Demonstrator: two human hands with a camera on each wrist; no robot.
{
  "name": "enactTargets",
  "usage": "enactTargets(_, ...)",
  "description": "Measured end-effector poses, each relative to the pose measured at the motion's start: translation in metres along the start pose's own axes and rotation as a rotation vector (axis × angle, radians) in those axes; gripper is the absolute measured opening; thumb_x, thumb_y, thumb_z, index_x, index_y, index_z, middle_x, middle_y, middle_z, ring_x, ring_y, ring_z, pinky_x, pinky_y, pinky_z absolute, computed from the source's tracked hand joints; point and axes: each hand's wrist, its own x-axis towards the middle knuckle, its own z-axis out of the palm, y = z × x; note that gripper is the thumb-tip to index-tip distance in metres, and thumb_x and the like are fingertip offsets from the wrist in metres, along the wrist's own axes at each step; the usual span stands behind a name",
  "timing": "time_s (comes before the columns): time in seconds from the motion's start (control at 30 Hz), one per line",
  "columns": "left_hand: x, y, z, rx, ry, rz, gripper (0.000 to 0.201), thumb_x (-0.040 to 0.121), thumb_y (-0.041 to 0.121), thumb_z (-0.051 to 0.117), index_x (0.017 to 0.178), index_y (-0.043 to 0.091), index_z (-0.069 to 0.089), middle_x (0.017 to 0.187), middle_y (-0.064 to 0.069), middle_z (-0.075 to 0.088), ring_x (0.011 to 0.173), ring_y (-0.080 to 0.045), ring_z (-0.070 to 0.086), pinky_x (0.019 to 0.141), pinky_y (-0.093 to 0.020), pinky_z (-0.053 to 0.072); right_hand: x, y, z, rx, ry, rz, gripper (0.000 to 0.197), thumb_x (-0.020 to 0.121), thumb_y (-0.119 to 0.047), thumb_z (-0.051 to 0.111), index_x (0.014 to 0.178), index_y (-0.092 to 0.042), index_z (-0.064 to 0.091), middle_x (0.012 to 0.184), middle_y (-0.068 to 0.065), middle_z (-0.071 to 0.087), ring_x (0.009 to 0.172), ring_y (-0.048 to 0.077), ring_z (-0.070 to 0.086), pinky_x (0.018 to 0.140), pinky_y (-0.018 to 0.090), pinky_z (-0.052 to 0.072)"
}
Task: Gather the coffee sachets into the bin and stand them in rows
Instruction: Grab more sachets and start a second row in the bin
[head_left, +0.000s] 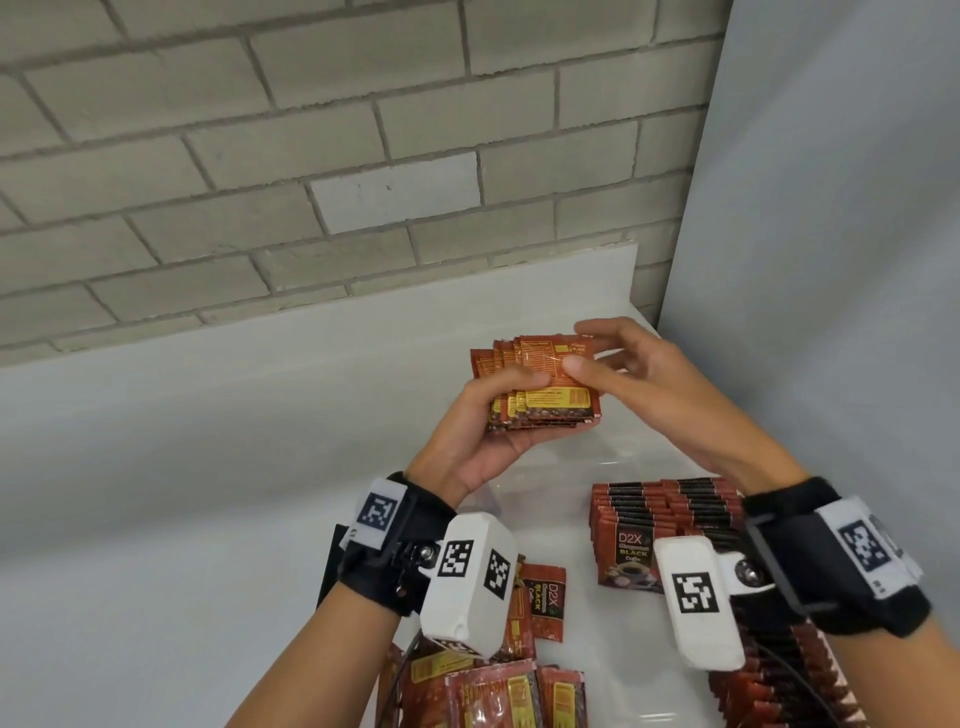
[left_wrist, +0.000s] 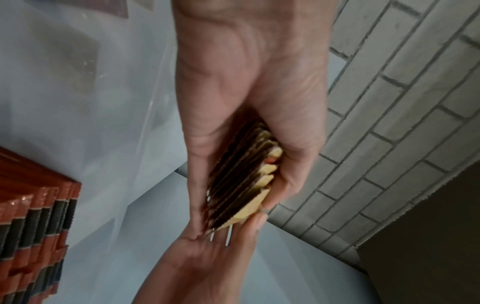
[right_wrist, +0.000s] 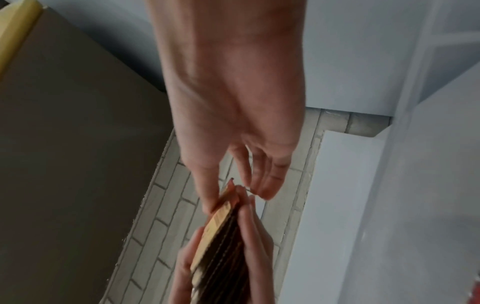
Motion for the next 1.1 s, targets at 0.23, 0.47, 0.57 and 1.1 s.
enactTargets(0.23,0.002,-0.003,-0.002,0.003,0.043,-0.021,0.031,0.075,0.016,0.077,0.103,0.005,0.073,0.109,-0.021,0.068,0.100,-0.034,0.067,0.080,-0.043,0.058,0.003,0.005,0.004,0.090,0.079,-0.016,0.028,0.083,-0.025,0.071,0.110,-0.021,0.065,0.095,0.000,0.066,0.083,0.005,0.059,0.066,0.010,0.045)
enactTargets(0.47,0.006,-0.004,-0.005,-0.139,0.088,-0.008,0.050,0.085,0.022,0.061,0.134,0.016,0.054,0.111,-0.014,0.067,0.095,-0.028,0.065,0.077,-0.041,0.056,-0.001,-0.004,-0.006,0.303,0.113,-0.014,0.025,0.076,-0.027,0.071,0.098,-0.024,0.058,0.090,-0.005,0.074,0.069,-0.001,0.058,0.065,0.020,0.038)
enactTargets(0.57,0.007,-0.003,-0.007,-0.189,0.049,-0.004,0.046,0.087,0.017,0.054,0.133,0.022,0.055,0.117,-0.017,0.065,0.096,-0.031,0.064,0.076,-0.040,0.057,-0.002,-0.009,-0.012,0.377,0.106,-0.061,0.023,0.073,-0.024,0.069,0.093,-0.023,0.057,0.087,-0.006,0.074,0.078,0.004,0.060,0.074,0.024,0.037)
enactTargets(1.1,0.007,-0.005,-0.002,-0.155,0.090,0.075,0.028,0.080,0.007,0.057,0.108,0.011,0.061,0.102,-0.015,0.070,0.086,-0.028,0.071,0.067,-0.039,0.059,-0.002,-0.005,-0.009,0.275,-0.054,-0.159,0.027,0.092,0.013,0.044,0.085,-0.009,0.057,0.104,0.003,0.074,0.111,0.015,0.064,0.086,0.024,0.052)
